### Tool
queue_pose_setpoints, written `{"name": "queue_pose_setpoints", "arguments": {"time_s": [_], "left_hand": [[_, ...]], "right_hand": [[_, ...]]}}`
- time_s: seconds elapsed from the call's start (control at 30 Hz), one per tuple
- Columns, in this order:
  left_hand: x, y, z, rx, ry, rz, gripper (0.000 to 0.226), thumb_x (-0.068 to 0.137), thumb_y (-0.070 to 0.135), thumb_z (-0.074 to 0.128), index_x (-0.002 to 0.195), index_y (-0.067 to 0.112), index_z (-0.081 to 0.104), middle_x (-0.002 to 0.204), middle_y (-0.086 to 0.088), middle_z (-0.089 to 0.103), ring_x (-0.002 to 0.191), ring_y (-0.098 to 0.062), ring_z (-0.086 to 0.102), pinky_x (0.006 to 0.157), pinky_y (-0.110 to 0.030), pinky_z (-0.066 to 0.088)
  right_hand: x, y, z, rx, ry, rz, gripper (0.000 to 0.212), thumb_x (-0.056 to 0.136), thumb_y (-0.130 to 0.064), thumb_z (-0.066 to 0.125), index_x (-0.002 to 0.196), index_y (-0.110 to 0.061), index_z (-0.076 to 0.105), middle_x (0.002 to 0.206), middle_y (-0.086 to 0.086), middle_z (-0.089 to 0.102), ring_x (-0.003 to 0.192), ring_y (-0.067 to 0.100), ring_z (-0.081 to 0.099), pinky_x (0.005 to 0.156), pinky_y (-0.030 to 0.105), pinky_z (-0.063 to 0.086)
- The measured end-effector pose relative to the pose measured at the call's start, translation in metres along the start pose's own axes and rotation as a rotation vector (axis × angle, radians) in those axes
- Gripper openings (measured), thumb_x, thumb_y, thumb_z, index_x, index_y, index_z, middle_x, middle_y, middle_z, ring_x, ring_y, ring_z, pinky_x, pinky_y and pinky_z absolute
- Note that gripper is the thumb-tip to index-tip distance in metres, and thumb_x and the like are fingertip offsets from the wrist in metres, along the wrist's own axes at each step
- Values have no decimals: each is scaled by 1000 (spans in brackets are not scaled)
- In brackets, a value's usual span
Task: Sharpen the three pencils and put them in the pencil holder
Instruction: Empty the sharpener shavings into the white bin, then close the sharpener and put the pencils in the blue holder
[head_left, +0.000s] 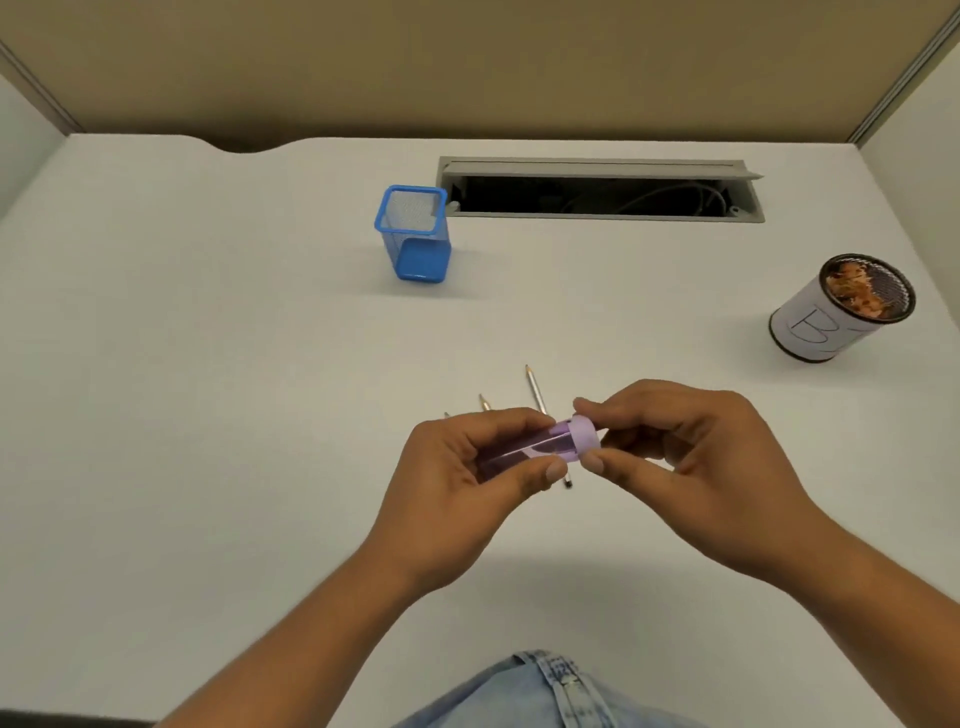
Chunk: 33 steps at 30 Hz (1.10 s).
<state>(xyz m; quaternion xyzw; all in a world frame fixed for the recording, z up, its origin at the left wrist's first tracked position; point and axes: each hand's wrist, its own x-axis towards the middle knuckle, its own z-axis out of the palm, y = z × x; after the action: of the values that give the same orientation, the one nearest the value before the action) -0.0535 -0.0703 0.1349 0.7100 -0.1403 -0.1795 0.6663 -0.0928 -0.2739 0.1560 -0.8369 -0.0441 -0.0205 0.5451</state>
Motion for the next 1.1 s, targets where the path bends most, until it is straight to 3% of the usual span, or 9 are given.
{"name": "queue_pose_setpoints", "arguments": {"time_s": [0.1,0.23,0.3,0.5,0.67,0.83,1.1], "left_hand": [[-16,-9,-23,79,34,9,25,77,23,78,100,31,75,96,11,77,91,-13,72,78,-26,58],[-24,-17,-58,330,45,45,23,77,34,76,98,39,70,95,21,73,94,-5,67,74,-9,49],[-22,-22,-75,485,23,63,22,77,39,76,98,38,69,97,21,71,96,-4,63,75,-8,47],[1,-54,-102,821,-9,198,19,81,38,75,96,27,73,92,10,69,87,-13,56,74,-29,46],[24,-92,-102,922,-42,156,17,85,37,71,94,23,76,92,4,72,89,-19,57,76,-34,46],[34,-111,-103,976,-60,105,17,82,33,74,96,24,76,93,4,72,91,-20,56,77,-35,46],[35,-117,-100,949,-50,58,18,81,32,73,97,24,75,94,4,70,93,-20,56,76,-35,48]], "right_hand": [[0,-5,26,-50,-41,-46,25,81,-15,79,102,-28,77,92,-13,72,76,11,71,68,13,52],[5,-7,64,-86,-14,-56,23,81,-30,76,104,-28,75,95,-17,72,76,9,71,67,17,55],[10,-3,82,-115,6,-50,22,79,-35,74,101,-30,73,93,-18,71,75,10,70,64,17,54],[32,33,124,-457,-35,0,21,79,-42,69,99,-35,67,92,-18,68,78,6,62,64,22,52],[54,65,146,-612,-112,105,22,81,-38,72,101,-32,68,100,-14,67,88,8,58,70,23,44],[64,70,153,-681,-178,135,19,82,-37,68,100,-30,69,100,-9,67,93,15,60,75,36,53],[69,70,152,-736,-236,124,23,86,-35,65,107,-26,67,105,-5,64,101,18,58,79,38,52]]}}
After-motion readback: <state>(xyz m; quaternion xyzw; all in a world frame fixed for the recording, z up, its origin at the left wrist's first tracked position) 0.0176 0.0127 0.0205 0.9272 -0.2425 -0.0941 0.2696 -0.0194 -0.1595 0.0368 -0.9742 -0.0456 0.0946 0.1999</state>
